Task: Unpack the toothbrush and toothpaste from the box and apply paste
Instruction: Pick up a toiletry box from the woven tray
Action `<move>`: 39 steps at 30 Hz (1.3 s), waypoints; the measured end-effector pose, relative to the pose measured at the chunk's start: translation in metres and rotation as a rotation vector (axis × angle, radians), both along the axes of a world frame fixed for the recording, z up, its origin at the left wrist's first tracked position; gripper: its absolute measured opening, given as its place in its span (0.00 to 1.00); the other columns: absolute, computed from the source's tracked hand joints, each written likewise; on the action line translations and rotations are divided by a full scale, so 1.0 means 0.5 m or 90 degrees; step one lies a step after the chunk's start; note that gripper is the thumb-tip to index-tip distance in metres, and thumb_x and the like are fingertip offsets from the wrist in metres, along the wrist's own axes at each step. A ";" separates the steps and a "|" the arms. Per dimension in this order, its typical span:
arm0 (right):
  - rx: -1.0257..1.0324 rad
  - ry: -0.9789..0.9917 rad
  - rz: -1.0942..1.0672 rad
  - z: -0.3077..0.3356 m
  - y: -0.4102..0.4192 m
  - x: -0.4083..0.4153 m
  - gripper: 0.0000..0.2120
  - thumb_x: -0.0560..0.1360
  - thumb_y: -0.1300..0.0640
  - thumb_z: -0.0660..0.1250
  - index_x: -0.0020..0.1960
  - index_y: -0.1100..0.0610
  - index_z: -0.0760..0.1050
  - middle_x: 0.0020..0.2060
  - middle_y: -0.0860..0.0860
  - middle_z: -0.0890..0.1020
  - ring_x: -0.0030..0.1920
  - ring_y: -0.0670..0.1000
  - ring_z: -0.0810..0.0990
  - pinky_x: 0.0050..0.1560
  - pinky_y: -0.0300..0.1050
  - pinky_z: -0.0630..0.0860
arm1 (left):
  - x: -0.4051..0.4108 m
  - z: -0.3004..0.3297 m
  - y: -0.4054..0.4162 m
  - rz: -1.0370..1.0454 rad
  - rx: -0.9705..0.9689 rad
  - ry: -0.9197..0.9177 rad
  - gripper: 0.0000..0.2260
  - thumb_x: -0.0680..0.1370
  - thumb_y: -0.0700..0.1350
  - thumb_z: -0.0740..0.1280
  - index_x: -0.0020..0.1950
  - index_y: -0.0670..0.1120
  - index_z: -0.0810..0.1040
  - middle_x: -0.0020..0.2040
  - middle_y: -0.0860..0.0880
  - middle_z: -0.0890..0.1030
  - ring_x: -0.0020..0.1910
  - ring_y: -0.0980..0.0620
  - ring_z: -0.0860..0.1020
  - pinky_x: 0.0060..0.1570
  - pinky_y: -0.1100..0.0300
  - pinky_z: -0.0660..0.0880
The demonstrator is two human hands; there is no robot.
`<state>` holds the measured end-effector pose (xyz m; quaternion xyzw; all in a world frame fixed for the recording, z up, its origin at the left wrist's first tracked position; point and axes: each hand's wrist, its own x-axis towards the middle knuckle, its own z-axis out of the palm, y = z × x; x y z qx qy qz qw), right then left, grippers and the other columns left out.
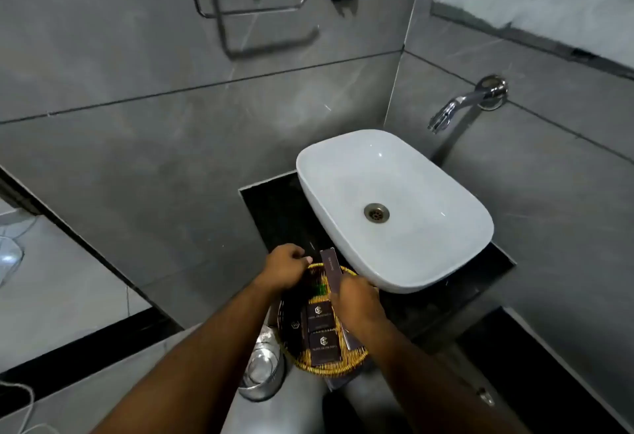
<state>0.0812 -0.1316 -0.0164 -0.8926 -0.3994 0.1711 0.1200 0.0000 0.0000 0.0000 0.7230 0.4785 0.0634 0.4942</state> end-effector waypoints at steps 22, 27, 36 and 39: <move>0.193 0.047 -0.056 0.045 0.030 -0.025 0.18 0.70 0.50 0.69 0.57 0.56 0.73 0.49 0.52 0.81 0.48 0.53 0.81 0.46 0.49 0.81 | 0.046 0.082 0.036 0.150 -0.105 -0.212 0.08 0.76 0.43 0.70 0.41 0.39 0.82 0.42 0.37 0.84 0.42 0.41 0.83 0.49 0.42 0.81; 0.230 0.011 -0.039 0.067 0.018 -0.033 0.19 0.71 0.48 0.69 0.59 0.53 0.72 0.51 0.49 0.81 0.49 0.50 0.80 0.46 0.44 0.81 | 0.033 0.118 0.050 0.128 -0.069 -0.223 0.10 0.76 0.44 0.69 0.39 0.39 0.80 0.36 0.39 0.80 0.37 0.44 0.80 0.44 0.44 0.82; 0.255 -0.032 -0.019 0.092 0.001 -0.034 0.21 0.73 0.46 0.68 0.63 0.52 0.69 0.54 0.50 0.80 0.51 0.48 0.80 0.48 0.42 0.82 | 0.008 0.172 0.056 -0.110 0.070 -0.202 0.17 0.73 0.49 0.73 0.37 0.34 0.80 0.27 0.47 0.77 0.24 0.56 0.71 0.28 0.62 0.69; 0.281 -0.066 -0.025 0.106 0.001 -0.031 0.21 0.73 0.45 0.68 0.61 0.53 0.71 0.52 0.50 0.81 0.49 0.48 0.80 0.42 0.37 0.77 | 0.014 0.187 0.053 -0.100 0.109 -0.215 0.15 0.74 0.49 0.72 0.37 0.37 0.83 0.29 0.47 0.80 0.25 0.58 0.74 0.30 0.62 0.71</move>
